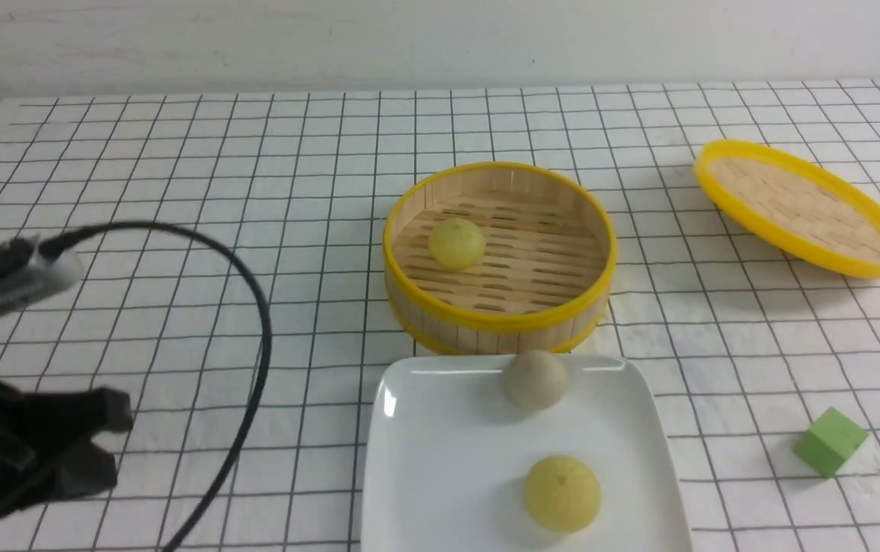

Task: Put the steamed buns into the plate on the white-black tablecloth.
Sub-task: 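Reach into the bamboo steamer and grasp a bun with the left gripper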

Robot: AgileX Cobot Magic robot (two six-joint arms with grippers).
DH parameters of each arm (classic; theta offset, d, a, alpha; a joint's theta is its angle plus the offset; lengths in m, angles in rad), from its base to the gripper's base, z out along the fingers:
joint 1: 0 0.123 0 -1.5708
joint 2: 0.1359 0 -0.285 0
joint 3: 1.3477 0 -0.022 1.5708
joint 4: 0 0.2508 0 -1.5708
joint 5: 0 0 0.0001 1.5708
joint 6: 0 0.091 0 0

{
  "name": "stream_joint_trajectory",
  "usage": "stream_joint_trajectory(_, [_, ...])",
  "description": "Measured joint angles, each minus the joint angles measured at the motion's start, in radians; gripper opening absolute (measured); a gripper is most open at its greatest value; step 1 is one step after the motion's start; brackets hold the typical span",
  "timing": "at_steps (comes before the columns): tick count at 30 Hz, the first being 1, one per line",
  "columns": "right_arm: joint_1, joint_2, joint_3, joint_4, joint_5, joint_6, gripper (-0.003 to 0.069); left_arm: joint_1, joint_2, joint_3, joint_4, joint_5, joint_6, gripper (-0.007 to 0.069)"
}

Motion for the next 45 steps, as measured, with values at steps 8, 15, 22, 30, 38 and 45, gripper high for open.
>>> stream_joint_trajectory(8, [0.0, -0.127, 0.204, 0.003, -0.208, 0.001, -0.0009, -0.193, 0.242, -0.37, -0.064, 0.073, 0.08, 0.0002])
stream_joint_trajectory(15, [0.0, -0.127, 0.226, 0.005, -0.242, 0.001, -0.0006, -0.377, 0.544, -0.684, -0.008, 0.074, 0.02, 0.0058])
stream_joint_trajectory(22, [0.0, -0.127, 0.226, 0.014, -0.244, 0.001, 0.0001, -0.45, 0.98, -1.082, 0.047, 0.095, -0.007, 0.0318])
stream_joint_trajectory(30, [0.0, -0.127, 0.226, 0.014, -0.244, 0.001, 0.0003, -0.455, 1.29, -1.427, 0.13, 0.112, -0.008, 0.0454])
stream_joint_trajectory(38, [0.0, -0.127, 0.226, 0.014, -0.244, 0.001, 0.0008, -0.455, 1.417, -1.56, 0.178, 0.126, -0.009, 0.0265])
stream_joint_trajectory(45, [0.0, -0.127, 0.226, 0.014, -0.244, 0.001, 0.0013, -0.455, 1.385, -1.563, 0.21, 0.193, -0.009, 0.0027])
